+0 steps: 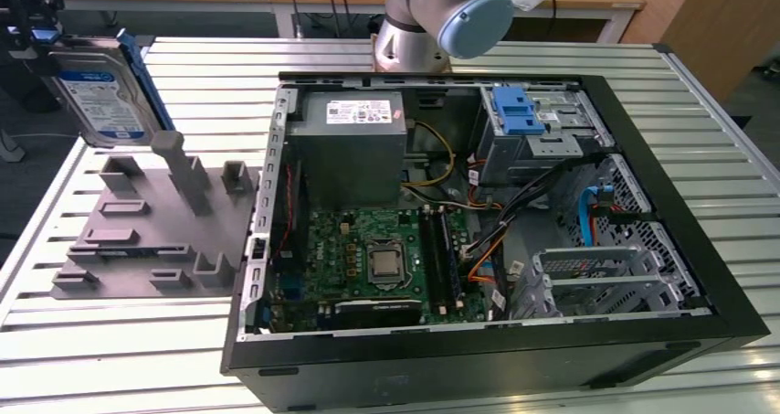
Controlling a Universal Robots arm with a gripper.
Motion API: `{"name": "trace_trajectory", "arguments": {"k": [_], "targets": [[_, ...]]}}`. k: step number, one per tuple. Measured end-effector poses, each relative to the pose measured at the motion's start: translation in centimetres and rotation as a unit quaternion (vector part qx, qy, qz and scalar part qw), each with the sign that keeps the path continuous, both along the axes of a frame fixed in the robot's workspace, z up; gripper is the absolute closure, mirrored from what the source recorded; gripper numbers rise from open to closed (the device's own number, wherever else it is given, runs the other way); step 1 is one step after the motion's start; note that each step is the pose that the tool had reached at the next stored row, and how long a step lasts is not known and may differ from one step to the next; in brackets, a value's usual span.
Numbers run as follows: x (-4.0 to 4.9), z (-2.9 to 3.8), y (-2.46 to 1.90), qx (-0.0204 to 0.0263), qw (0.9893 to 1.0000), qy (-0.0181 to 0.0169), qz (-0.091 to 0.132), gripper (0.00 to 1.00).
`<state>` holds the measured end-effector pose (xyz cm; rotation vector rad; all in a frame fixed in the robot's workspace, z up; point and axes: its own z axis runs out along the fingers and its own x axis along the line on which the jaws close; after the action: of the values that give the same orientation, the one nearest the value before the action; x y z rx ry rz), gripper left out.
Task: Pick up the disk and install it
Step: 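Pick up the disk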
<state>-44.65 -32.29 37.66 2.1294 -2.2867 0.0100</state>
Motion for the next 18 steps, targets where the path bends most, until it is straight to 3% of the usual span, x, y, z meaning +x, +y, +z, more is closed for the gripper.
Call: {"name": "trace_trajectory", "arguments": {"k": [14,18], "targets": [[0.0,1.68,0.0,0.0,1.0,0.0,0.0,0.64],[0.0,2.72,0.0,0.0,1.0,0.0,0.0,0.64]]}}
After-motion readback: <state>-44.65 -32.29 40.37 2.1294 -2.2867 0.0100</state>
